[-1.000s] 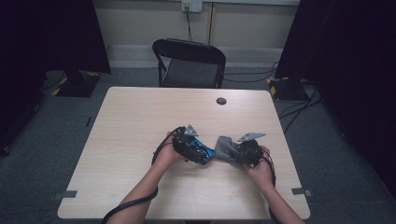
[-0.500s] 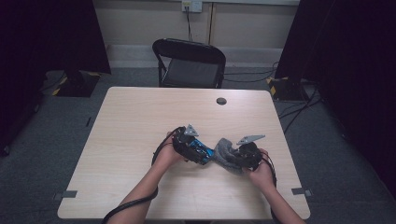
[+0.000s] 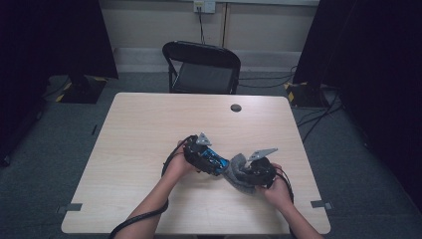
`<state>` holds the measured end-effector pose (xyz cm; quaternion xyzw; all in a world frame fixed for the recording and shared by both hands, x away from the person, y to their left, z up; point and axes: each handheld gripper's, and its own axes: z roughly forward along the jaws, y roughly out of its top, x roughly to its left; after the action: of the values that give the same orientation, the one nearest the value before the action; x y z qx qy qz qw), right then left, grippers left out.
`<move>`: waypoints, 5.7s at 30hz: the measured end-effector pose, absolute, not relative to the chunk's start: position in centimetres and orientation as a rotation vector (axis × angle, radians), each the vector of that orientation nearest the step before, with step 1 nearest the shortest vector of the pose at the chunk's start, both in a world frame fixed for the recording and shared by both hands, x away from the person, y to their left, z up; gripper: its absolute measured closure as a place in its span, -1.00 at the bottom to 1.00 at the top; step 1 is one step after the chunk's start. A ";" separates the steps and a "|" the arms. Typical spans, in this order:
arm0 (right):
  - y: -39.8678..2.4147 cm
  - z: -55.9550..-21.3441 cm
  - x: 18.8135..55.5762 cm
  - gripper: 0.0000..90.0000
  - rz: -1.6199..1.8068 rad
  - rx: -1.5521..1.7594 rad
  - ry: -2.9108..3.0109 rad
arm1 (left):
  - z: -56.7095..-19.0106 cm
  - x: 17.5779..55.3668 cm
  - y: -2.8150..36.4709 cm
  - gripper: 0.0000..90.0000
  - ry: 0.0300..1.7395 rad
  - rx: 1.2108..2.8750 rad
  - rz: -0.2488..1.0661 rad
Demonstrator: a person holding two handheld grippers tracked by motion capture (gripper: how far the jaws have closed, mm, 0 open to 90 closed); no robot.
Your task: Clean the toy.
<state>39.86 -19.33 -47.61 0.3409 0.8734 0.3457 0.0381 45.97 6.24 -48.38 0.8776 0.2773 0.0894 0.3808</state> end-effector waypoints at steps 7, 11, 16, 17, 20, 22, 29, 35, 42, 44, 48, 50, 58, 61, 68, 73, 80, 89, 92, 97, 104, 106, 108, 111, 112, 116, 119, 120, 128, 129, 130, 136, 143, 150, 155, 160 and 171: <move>-18.8 -47.6 39.4 0.69 1.086 1.022 2.723 | -48.4 46.0 6.2 -1.00 0.708 2.240 0.228; -18.5 -47.7 38.9 0.68 1.108 1.001 2.758 | -48.4 46.0 6.2 -1.00 0.709 2.239 0.229; -17.9 -47.7 38.6 0.68 1.121 0.980 2.785 | -48.4 46.0 6.3 -1.00 0.708 2.239 0.229; -17.7 -47.7 38.5 0.68 1.125 0.976 2.795 | -48.4 46.0 6.3 -1.00 0.708 2.239 0.230; -17.2 -47.7 38.2 0.68 1.146 0.957 2.823 | -48.4 46.0 6.3 -1.00 0.708 2.236 0.231; -16.9 -47.7 38.1 0.68 1.151 0.950 2.835 | -48.4 46.0 6.3 -1.00 0.708 2.236 0.229; -15.8 -47.7 37.5 0.68 1.176 0.879 2.897 | -48.4 45.9 6.3 -1.00 0.709 2.235 0.232; -15.4 -46.7 36.8 0.67 1.188 0.811 2.956 | -48.5 45.9 6.2 -1.00 0.713 2.226 0.233; -16.9 -45.0 37.1 0.66 1.221 0.780 2.940 | -48.4 45.9 6.3 -0.99 0.710 2.232 0.233; -17.7 -44.7 37.4 0.66 1.238 0.808 2.922 | -48.4 45.9 6.3 -0.99 0.711 2.232 0.233; -19.2 -44.4 37.8 0.66 1.256 0.854 2.897 | -48.4 45.9 6.3 -0.98 0.709 2.229 0.236; -20.0 -44.1 38.0 0.65 1.259 0.867 2.877 | -48.5 45.9 6.3 -0.98 0.708 2.226 0.235; -22.8 -41.7 40.0 0.66 1.315 0.949 2.746 | -48.4 45.8 6.3 -0.99 0.710 2.233 0.236; -23.3 -41.5 41.3 0.67 1.319 1.010 2.671 | -48.4 45.8 6.3 -0.99 0.708 2.232 0.235; -23.2 -42.9 44.8 0.67 1.274 1.173 2.498 | -48.5 45.8 6.4 -0.99 0.708 2.226 0.234; -21.9 -44.1 47.1 0.66 1.233 1.251 2.455 | -48.5 45.7 6.4 -0.99 0.706 2.228 0.235; -18.7 -45.8 49.9 0.64 1.156 1.301 2.433 | -48.6 45.7 6.4 -0.99 0.698 2.221 0.240; -14.5 -47.4 51.6 0.64 1.082 1.340 2.354 | -48.6 45.6 6.4 -0.99 0.695 2.219 0.238; -13.1 -47.7 52.0 0.60 1.086 1.352 2.359 | -48.6 45.6 6.4 -0.99 0.695 2.216 0.237; -11.8 -48.0 51.8 0.12 1.099 1.324 2.385 | -48.7 45.6 6.5 -0.99 0.692 2.204 0.241; -13.6 -46.5 51.2 -0.06 1.091 1.249 2.364 | -48.7 45.5 6.5 -0.99 0.696 2.197 0.245; -14.3 -46.6 51.5 -0.08 1.115 1.258 2.395 | -48.7 45.5 6.5 -0.99 0.693 2.202 0.244; -14.5 -46.9 51.5 -0.09 1.094 1.251 2.399 | -48.8 45.5 6.5 -0.99 0.690 2.197 0.242; -14.3 -48.2 51.5 -0.06 1.059 1.203 2.454 | -48.8 45.5 6.6 -0.99 0.686 2.197 0.243; -14.3 -48.2 51.5 -0.06 1.059 1.203 2.454 | -48.8 45.5 6.6 -0.99 0.686 2.197 0.243; -13.5 -49.0 51.0 -0.03 0.985 1.113 2.457 | -48.8 45.5 6.6 -0.99 0.685 2.199 0.242; -13.4 -48.9 50.9 0.21 0.977 1.128 2.466 | -48.8 45.5 6.5 -0.99 0.690 2.194 0.243; -13.3 -48.9 50.9 0.36 0.974 1.136 2.471 | -48.8 45.5 6.5 -0.99 0.691 2.193 0.243; -11.9 -48.7 50.6 0.71 1.046 1.219 2.503 | -48.8 45.5 6.5 -0.99 0.691 2.197 0.245; -11.7 -48.6 50.6 0.72 1.039 1.215 2.518 | -48.8 45.5 6.6 -0.99 0.691 2.196 0.244; -11.6 -48.5 50.6 0.72 1.034 1.200 2.540 | -48.8 45.5 6.5 -0.99 0.691 2.195 0.243; -12.5 -48.6 50.4 0.73 1.088 1.185 2.583 | -48.9 45.5 6.5 -1.00 0.691 2.187 0.240; -12.8 -48.6 50.2 0.74 1.095 1.136 2.615 | -48.8 45.6 6.5 -0.99 0.691 2.195 0.240; -13.6 -48.4 50.1 0.74 1.104 1.117 2.646 | -48.8 45.6 6.5 -0.99 0.686 2.194 0.233; -14.4 -48.5 49.9 0.74 1.122 1.099 2.669 | -48.8 45.6 6.5 -0.99 0.684 2.194 0.235; -15.2 -48.5 49.4 0.74 1.141 1.093 2.680 | -48.8 45.6 6.5 -0.99 0.687 2.192 0.234; -17.7 -48.6 47.7 0.74 1.200 1.161 2.681 | -48.7 45.6 6.4 -0.99 0.686 2.201 0.230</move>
<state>47.72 -17.65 -48.63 0.3675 0.8489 0.3799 -0.0085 45.62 6.38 -48.74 0.8704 0.2713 0.0910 0.4006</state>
